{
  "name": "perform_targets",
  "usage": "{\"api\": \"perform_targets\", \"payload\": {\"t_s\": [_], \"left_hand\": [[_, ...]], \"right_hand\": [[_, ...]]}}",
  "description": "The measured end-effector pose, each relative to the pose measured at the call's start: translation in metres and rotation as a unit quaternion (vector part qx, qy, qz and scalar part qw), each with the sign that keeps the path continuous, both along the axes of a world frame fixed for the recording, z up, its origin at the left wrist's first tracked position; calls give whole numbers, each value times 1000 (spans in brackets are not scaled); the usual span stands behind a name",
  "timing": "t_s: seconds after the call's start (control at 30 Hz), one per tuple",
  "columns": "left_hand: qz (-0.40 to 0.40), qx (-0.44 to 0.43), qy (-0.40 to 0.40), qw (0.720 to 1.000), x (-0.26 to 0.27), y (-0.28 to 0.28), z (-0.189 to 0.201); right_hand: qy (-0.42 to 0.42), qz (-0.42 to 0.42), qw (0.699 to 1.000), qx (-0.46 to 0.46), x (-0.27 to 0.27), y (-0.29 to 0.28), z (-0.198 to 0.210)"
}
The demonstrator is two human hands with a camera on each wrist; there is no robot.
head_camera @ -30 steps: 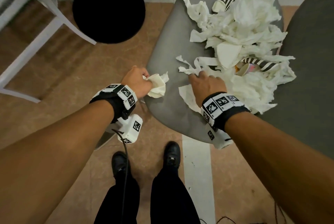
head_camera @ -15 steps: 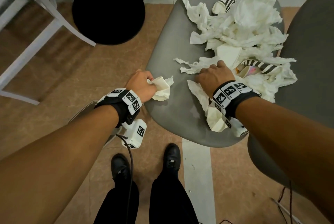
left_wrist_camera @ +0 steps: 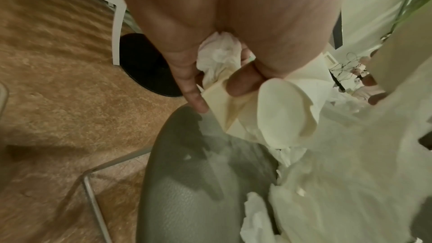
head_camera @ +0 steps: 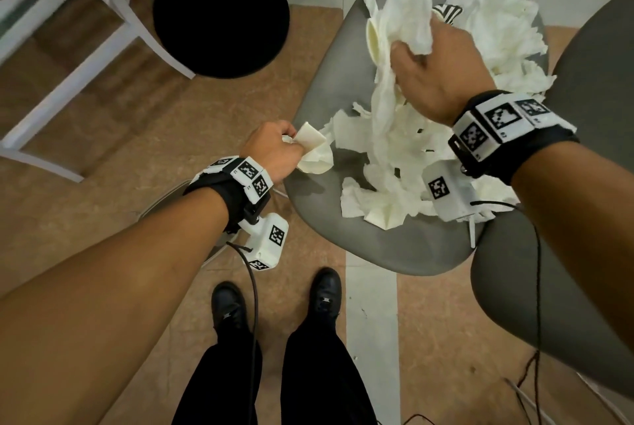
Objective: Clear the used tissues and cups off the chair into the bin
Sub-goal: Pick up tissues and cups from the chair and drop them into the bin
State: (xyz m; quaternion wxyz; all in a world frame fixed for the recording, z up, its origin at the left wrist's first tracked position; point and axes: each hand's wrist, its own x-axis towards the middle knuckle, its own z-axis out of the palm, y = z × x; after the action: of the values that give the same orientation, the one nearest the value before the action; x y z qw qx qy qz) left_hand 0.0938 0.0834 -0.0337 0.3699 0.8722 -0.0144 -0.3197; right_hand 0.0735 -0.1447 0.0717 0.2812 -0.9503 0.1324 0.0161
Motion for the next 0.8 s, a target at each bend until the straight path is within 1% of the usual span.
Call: {"api": "perform_targets", "payload": {"t_s": [0.1, 0.13, 0.2, 0.23, 0.33, 0.37, 0.4, 0.47, 0.5, 0.57, 0.67, 0.73, 0.8], "left_hand": [[6, -25, 31, 999, -4, 0, 5], [8, -37, 43, 998, -6, 0, 6], [14, -51, 61, 997, -12, -2, 8], [17, -55, 68, 996, -14, -3, 9], [7, -54, 79, 995, -24, -3, 8], [0, -58, 76, 995, -27, -4, 7], [-6, -62, 69, 996, -30, -6, 7], [-9, -63, 51, 997, -35, -9, 4], [-6, -57, 44, 997, -37, -12, 2], [-14, -39, 32, 999, -38, -15, 0], [-43, -17, 32, 998, -37, -18, -6], [-72, 15, 39, 996, -33, -21, -15], [-100, 9, 42, 994, -32, -24, -18]], "right_hand": [[-12, -47, 997, 59, 2, 7, 9], [-9, -65, 993, 96, 2, 10, 7], [5, -91, 973, 212, -2, 19, 2], [16, -97, 962, 254, -4, 24, -3], [73, -100, 944, 306, -16, 47, -22], [102, -98, 941, 309, -18, 54, -30], [131, -90, 945, 285, -21, 61, -37], [182, -56, 964, 186, -26, 65, -51], [192, -53, 970, 138, -29, 64, -57], [198, -80, 974, 79, -36, 55, -68], [228, -93, 966, 74, -43, 42, -83], [260, -67, 961, 72, -44, 38, -91], [279, -33, 957, 77, -45, 40, -94]]}}
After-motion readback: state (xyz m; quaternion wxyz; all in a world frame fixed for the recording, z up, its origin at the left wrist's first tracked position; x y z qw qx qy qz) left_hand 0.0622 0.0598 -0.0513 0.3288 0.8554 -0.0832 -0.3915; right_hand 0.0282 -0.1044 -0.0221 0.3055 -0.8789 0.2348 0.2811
